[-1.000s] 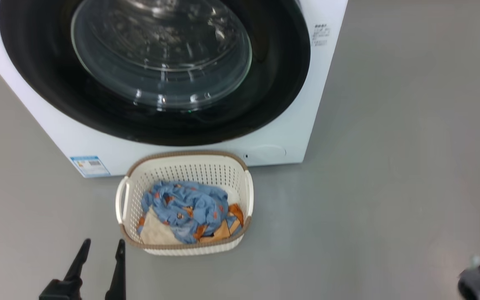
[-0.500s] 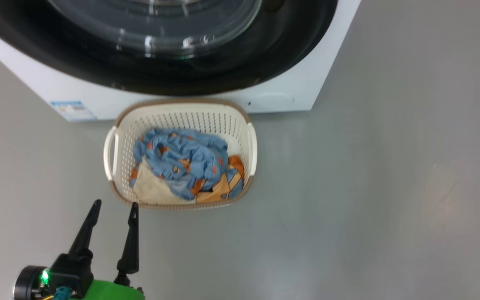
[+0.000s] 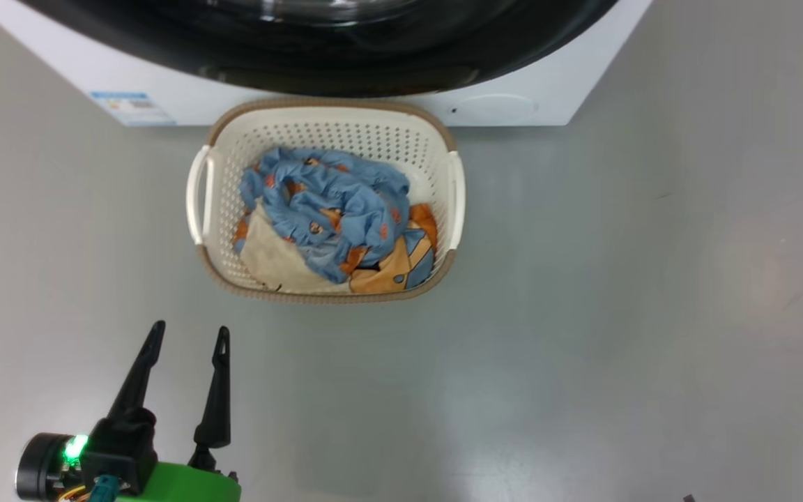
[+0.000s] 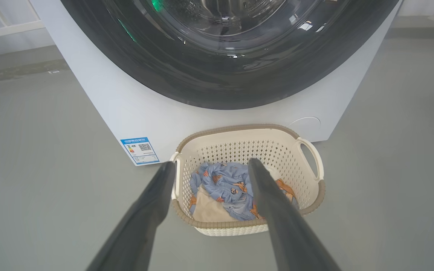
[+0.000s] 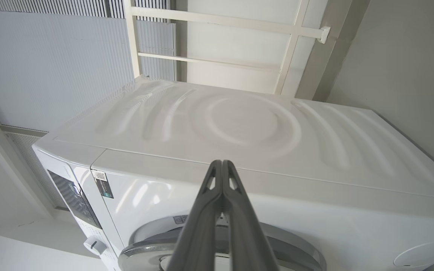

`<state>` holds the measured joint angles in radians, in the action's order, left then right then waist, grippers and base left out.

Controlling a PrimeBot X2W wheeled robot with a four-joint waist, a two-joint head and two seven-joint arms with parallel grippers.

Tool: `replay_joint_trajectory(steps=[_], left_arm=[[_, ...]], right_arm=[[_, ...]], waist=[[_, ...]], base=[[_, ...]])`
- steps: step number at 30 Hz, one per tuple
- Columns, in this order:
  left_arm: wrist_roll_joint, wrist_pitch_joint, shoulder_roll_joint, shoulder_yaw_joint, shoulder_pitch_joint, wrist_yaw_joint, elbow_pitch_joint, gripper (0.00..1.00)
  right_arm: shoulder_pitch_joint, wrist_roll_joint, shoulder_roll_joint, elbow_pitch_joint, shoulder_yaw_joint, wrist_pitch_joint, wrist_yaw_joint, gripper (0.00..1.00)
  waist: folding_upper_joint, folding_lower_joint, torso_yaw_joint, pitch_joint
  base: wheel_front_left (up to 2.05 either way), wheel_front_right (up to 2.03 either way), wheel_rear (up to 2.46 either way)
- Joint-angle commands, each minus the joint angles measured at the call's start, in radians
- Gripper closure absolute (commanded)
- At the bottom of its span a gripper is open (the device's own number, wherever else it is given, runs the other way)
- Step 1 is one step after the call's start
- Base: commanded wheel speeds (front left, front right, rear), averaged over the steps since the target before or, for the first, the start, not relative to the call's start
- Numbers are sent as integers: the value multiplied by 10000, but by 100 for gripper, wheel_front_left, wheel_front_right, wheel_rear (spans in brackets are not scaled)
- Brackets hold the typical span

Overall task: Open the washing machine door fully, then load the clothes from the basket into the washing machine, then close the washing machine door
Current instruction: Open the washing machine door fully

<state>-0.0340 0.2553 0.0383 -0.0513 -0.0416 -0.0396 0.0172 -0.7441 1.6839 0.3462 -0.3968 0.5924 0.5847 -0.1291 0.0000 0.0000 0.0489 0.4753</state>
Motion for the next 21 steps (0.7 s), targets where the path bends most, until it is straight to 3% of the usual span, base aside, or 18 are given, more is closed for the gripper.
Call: replay_joint_trajectory(steps=[1,11,21], left_arm=[[110,65,120,309,-5,81,-237,0],[-63,65,120,114,149,248,-524,0],[-720,65,120,75,171,674,-896,0]], right_arm=[[-203,-101,275,223,-31,221,-16,100],[-1356,-603,407,326,-158,1219,-16,100],[-2875,-1045,271,721,-1233,1827,-16,100]], waist=[[0,0,263,243],[0,0,928,634],[0,0,1287,1450]], base=[[0,0,0],[0,0,0],[0,0,0]])
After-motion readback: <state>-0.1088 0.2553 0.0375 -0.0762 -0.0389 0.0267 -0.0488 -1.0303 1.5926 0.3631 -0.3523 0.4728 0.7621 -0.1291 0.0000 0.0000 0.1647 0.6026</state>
